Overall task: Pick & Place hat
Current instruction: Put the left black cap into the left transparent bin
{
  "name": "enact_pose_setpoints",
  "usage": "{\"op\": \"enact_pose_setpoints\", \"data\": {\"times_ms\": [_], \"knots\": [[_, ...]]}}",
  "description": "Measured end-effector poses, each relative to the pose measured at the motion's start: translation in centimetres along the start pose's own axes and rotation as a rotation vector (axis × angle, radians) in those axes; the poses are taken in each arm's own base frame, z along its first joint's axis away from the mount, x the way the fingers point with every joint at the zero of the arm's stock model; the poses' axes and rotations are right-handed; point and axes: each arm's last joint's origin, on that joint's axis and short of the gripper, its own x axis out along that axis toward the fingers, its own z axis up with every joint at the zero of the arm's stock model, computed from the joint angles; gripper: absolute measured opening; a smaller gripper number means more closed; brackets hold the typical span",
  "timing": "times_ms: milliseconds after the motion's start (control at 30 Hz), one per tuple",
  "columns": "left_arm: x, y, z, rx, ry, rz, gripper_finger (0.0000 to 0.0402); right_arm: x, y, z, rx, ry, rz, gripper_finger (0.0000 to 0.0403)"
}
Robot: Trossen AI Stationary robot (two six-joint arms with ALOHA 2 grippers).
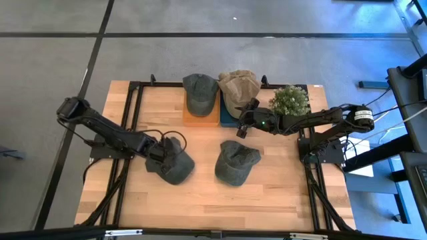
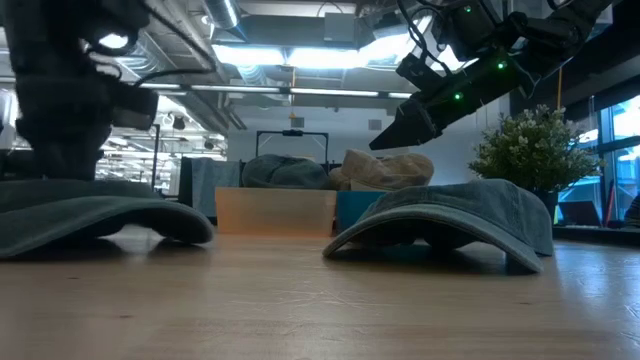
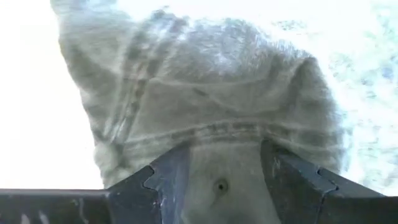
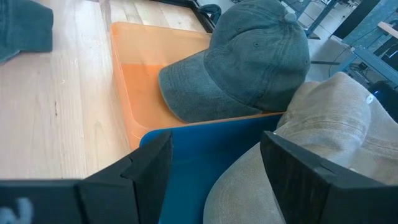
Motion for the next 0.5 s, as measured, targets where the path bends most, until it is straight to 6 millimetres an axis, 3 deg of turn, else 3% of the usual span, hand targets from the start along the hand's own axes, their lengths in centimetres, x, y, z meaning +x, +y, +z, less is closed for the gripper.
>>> {"op": "enact_pose_setpoints", "data": {"times_ms": [267, 500], "knots": [[-2.2, 0.9, 0.1, -0.125, 0.014, 0.096, 0.019, 0.0, 0.0, 0.0, 0.0, 0.0, 0.0, 0.0243], [-0.7, 2.5, -1.1, -0.233, 0.038, 0.18, 0.0191, 0.0, 0.0, 0.0, 0.0, 0.0, 0.0, 0.0243]]}}
